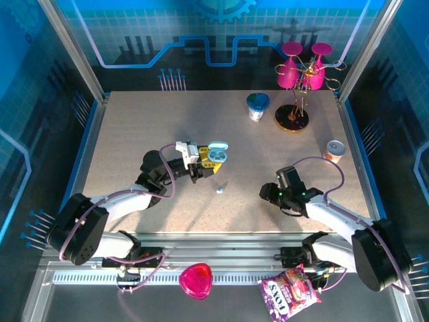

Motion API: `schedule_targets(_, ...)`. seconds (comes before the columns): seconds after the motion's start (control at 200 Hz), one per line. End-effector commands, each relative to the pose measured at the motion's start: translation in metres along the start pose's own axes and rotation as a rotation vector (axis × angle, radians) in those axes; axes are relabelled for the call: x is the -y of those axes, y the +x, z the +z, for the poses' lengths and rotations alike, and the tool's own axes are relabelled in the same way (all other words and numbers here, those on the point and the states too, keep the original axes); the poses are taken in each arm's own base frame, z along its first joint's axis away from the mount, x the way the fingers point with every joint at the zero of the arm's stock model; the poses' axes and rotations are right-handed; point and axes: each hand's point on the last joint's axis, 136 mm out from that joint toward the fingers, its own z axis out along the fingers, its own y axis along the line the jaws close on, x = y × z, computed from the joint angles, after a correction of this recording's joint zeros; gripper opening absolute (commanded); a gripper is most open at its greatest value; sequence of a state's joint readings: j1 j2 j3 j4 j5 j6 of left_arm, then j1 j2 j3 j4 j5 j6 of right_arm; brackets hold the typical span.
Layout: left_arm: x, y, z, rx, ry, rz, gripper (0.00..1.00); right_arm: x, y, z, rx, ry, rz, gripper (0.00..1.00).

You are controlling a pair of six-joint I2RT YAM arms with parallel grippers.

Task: Insert the wireless bluetooth earbuds into the charging case

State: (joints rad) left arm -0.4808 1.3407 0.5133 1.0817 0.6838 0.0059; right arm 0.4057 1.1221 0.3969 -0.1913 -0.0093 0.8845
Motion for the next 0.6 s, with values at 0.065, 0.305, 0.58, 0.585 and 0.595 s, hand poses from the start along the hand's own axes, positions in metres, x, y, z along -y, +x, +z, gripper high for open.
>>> schedule_targets(0.065,0.001,-0.004,0.0,0.011,-0.003,0.03,0.32,-0.024,-0.009,0.006,0.006,-0.121,0.054,0.49)
schedule_targets(0.305,0.001,-0.004,-0.001,0.009,-0.005,0.034,0.32,-0.026,-0.01,0.016,-0.005,-0.121,0.046,0.44)
schedule_targets(0.58,0.001,-0.004,0.0,0.006,-0.005,0.036,0.32,-0.037,-0.017,0.014,0.019,-0.165,0.002,0.4)
schedule_targets(0.585,0.001,-0.004,0.0,0.006,-0.005,0.035,0.32,-0.037,-0.017,0.014,0.019,-0.166,0.002,0.4)
schedule_targets(0.595,0.001,-0.004,0.0,0.005,-0.005,0.035,0.32,-0.037,-0.017,0.014,0.018,-0.166,0.0,0.4)
